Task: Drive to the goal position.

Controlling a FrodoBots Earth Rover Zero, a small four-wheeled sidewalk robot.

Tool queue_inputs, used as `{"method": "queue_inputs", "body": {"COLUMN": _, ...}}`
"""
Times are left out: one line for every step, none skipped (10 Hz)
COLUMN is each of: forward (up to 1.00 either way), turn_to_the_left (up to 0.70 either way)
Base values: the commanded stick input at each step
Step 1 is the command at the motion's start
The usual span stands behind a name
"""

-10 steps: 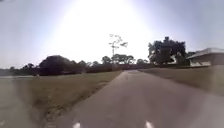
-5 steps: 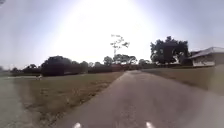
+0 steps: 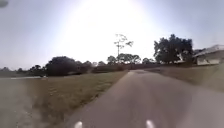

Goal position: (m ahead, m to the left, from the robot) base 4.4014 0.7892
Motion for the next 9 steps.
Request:
{"method": "queue_inputs", "body": {"forward": 1.00, "turn_to_the_left": 0.40}}
{"method": "queue_inputs", "body": {"forward": 1.00, "turn_to_the_left": 0.40}}
{"method": "queue_inputs", "body": {"forward": 1.00, "turn_to_the_left": 0.40}}
{"method": "queue_inputs", "body": {"forward": 1.00, "turn_to_the_left": 0.40}}
{"method": "queue_inputs", "body": {"forward": 1.00, "turn_to_the_left": 0.40}}
{"method": "queue_inputs", "body": {"forward": 1.00, "turn_to_the_left": 0.40}}
{"method": "queue_inputs", "body": {"forward": 1.00, "turn_to_the_left": 0.40}}
{"method": "queue_inputs", "body": {"forward": 1.00, "turn_to_the_left": 0.40}}
{"method": "queue_inputs", "body": {"forward": 1.00, "turn_to_the_left": 0.40}}
